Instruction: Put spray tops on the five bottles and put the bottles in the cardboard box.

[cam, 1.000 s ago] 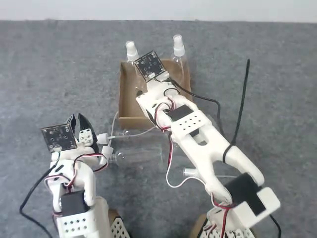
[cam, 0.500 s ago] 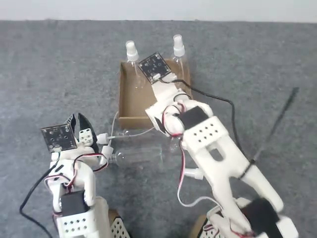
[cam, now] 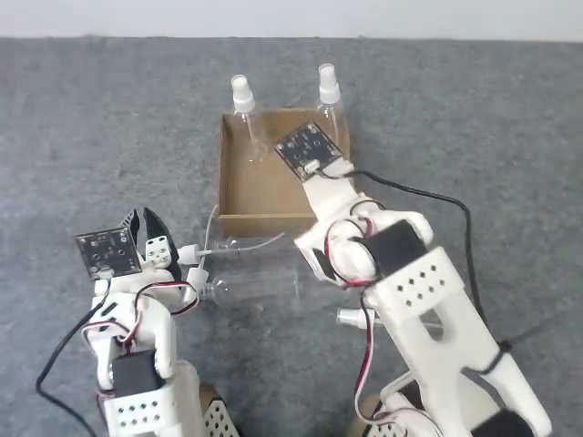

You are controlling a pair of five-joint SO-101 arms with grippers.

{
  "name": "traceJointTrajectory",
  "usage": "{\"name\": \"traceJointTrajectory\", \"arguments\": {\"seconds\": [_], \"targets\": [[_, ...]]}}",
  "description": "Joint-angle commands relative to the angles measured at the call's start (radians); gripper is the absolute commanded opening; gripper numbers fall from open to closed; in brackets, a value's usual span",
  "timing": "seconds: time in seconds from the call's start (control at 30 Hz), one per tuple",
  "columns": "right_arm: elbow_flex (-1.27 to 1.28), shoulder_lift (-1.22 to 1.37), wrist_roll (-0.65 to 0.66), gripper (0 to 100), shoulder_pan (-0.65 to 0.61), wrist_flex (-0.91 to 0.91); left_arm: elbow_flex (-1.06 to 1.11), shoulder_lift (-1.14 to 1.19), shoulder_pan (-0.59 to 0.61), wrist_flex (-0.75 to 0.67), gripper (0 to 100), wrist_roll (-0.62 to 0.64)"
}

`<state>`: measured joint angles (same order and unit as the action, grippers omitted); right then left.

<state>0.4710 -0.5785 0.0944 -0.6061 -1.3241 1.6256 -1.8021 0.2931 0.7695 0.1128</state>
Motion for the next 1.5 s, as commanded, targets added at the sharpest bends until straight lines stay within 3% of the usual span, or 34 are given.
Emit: {"name": "traceJointTrajectory", "arguments": {"seconds": [0.0, 0.23, 0.5, 0.83, 1.23, 1.47], "targets": [[-0.005, -0.074, 0.044, 28.4, -0.005, -0.131, -0.01, -0.021, 0.005, -0.031, 4, -0.009], [-0.005, -0.079, 0.362, 28.4, 0.013, -0.278, -0.004, -0.021, 0.005, -0.031, 4, -0.011], [-0.006, -0.074, 0.753, 28.4, 0.153, -0.24, -0.002, -0.021, 0.005, -0.031, 4, -0.011], [0.083, -0.07, 1.048, 28.4, 0.173, -0.209, -0.002, -0.021, 0.005, -0.031, 4, -0.011], [0.264, -0.064, 1.155, 28.5, 0.174, 0.007, -0.002, -0.021, 0.005, -0.031, 4, -0.011], [0.267, 0.136, 1.16, 28.5, 0.18, 0.136, -0.001, -0.021, 0.005, -0.032, 4, -0.011]]}}
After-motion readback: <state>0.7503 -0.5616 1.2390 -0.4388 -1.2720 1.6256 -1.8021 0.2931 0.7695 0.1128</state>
